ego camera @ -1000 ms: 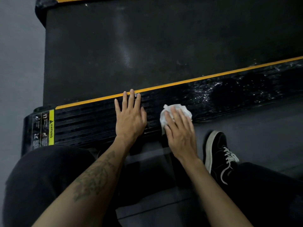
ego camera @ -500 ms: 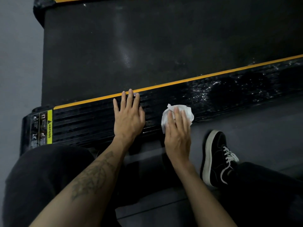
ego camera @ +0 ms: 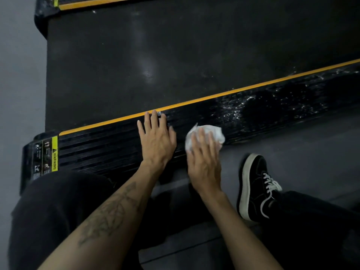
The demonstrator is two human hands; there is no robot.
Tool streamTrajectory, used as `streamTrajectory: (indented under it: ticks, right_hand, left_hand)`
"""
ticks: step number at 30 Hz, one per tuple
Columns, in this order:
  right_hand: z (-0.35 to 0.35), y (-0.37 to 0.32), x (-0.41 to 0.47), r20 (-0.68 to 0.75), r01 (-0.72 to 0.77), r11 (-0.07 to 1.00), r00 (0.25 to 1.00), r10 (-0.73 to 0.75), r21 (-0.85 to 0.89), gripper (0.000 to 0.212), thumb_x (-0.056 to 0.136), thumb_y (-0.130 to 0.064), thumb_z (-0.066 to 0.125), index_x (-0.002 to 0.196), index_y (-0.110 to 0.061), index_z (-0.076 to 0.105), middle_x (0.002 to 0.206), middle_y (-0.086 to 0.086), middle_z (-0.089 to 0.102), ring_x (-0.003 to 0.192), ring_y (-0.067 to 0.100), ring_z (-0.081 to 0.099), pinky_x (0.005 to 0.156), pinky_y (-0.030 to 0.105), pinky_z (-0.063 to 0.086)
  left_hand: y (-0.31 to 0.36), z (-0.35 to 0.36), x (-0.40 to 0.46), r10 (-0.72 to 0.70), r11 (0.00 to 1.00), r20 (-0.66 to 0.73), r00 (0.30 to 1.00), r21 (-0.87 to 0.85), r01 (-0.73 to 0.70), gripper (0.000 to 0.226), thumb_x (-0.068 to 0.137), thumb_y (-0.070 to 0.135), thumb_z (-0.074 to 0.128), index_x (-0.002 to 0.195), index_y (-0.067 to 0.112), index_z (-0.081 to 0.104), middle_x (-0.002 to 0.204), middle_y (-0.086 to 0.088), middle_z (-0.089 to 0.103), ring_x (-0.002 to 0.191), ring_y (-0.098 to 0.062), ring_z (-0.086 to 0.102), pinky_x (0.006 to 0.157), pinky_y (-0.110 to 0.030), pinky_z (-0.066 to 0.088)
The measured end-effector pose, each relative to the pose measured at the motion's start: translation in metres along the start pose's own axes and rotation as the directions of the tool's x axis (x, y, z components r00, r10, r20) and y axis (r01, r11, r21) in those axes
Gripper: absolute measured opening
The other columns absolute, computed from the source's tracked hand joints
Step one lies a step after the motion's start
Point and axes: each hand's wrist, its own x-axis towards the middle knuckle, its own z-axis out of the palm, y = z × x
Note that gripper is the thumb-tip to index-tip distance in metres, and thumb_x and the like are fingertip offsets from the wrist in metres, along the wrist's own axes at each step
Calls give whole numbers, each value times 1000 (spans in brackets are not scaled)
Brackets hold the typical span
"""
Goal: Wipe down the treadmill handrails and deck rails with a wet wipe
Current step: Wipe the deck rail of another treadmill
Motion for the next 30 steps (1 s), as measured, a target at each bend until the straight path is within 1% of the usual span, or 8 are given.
streamTrajectory:
  ticks: [4,6,10,16,20,22,27,30]
  right_hand:
    - [-6,19,-5,119,287,957,953,-280,-41,51,104,-27,42,151,-8,49,162,12,39,151,33,33,119,54,34]
    - [-16,42,-2,116,223,973,970,-214,-67,51,105,-25,41,153,-11,46,164,11,35,153,31,29,121,53,30]
    - [-23,47,5,74,-75,996,994,78,-43,52,106,-27,37,156,-9,41,166,11,30,156,32,22,123,57,26]
    - [-20,52,3,200,233,969,957,-213,-82,55,104,-31,40,157,-16,41,167,7,29,155,29,25,122,55,27]
    - [-25,62,13,153,-33,994,987,49,-103,53,107,-29,35,158,-15,39,168,6,26,157,24,18,125,53,20]
    - [-20,44,12,123,-120,989,984,130,-84,53,107,-29,34,156,-10,42,166,10,30,156,28,22,125,54,22]
    - [-27,53,13,249,173,983,957,-152,-64,54,106,-36,33,156,-18,42,167,4,29,155,25,24,125,52,21]
    - [-36,76,20,237,78,991,970,-50,-113,54,107,-35,27,158,-21,38,169,1,25,157,21,18,126,52,16]
  left_hand:
    - [20,7,2,75,997,18,997,-38,-74,51,105,32,40,152,13,44,164,-13,34,156,-32,20,126,-58,11]
    - [24,10,3,91,996,29,995,-21,-90,53,106,35,38,156,17,40,166,-10,30,157,-30,16,126,-58,7]
    - [25,16,5,87,996,42,995,14,-88,57,108,40,29,162,23,27,171,-5,16,159,-26,4,127,-58,2]
    - [23,19,6,104,992,72,992,63,-109,61,108,44,21,165,24,15,173,-4,3,159,-25,-7,127,-57,-2]
    - [24,20,7,95,992,73,993,81,-101,62,107,44,20,165,25,12,173,-3,0,159,-25,-8,127,-56,-4]
    - [23,21,8,97,992,79,992,75,-103,62,107,45,20,165,25,12,173,-3,0,159,-25,-9,127,-56,-4]
    - [23,20,8,98,993,78,992,57,-102,61,108,45,21,165,26,11,173,-3,-1,159,-24,-10,127,-55,-6]
    - [25,19,9,92,993,81,992,67,-98,61,108,45,20,165,26,11,173,-3,-1,159,-24,-10,127,-55,-5]
